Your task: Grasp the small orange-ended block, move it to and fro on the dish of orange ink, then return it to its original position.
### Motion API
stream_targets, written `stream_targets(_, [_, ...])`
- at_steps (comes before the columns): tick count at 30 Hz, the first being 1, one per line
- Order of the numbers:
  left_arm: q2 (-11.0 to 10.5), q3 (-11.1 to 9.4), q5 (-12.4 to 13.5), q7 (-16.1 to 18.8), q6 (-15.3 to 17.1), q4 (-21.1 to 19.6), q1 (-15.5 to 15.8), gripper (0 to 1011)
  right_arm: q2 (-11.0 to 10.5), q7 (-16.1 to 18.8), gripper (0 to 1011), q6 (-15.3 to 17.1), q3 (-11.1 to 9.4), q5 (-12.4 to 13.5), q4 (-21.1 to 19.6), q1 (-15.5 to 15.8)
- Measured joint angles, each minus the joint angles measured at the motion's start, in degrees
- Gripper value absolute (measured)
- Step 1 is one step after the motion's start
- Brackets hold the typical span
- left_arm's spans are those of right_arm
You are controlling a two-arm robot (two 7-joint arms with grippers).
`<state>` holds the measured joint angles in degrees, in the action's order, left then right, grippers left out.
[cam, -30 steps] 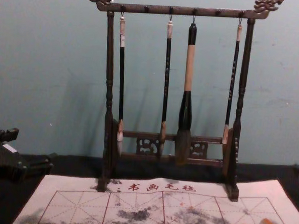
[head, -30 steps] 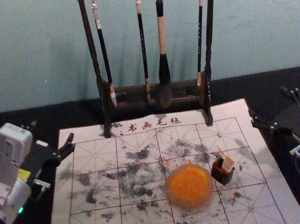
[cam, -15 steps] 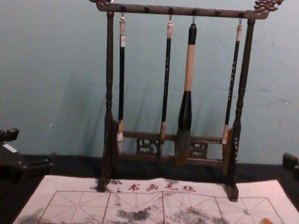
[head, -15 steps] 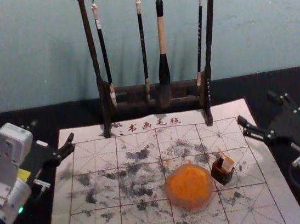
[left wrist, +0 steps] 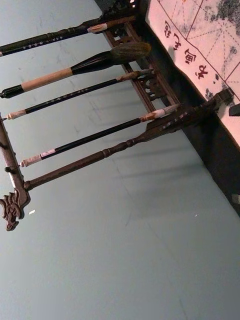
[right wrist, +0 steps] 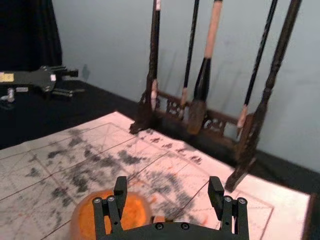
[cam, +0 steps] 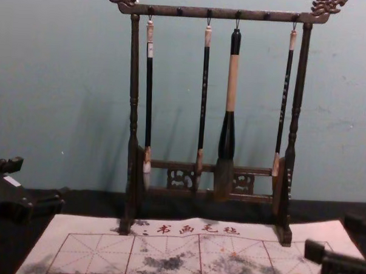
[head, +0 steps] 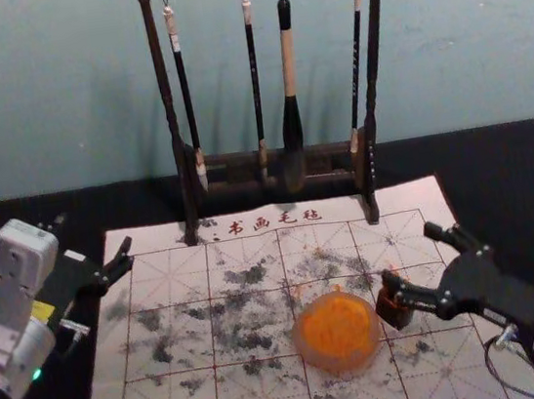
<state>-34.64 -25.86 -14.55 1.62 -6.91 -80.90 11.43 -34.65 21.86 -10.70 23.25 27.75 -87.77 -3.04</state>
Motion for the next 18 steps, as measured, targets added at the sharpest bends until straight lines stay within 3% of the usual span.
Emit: stream_targets(18, [0.0, 0.0, 0.0, 0.0, 0.0, 0.0, 0.0, 1001, 2.1, 4.6, 1000, 3.9, 0.2, 0.6, 2.5, 0.2])
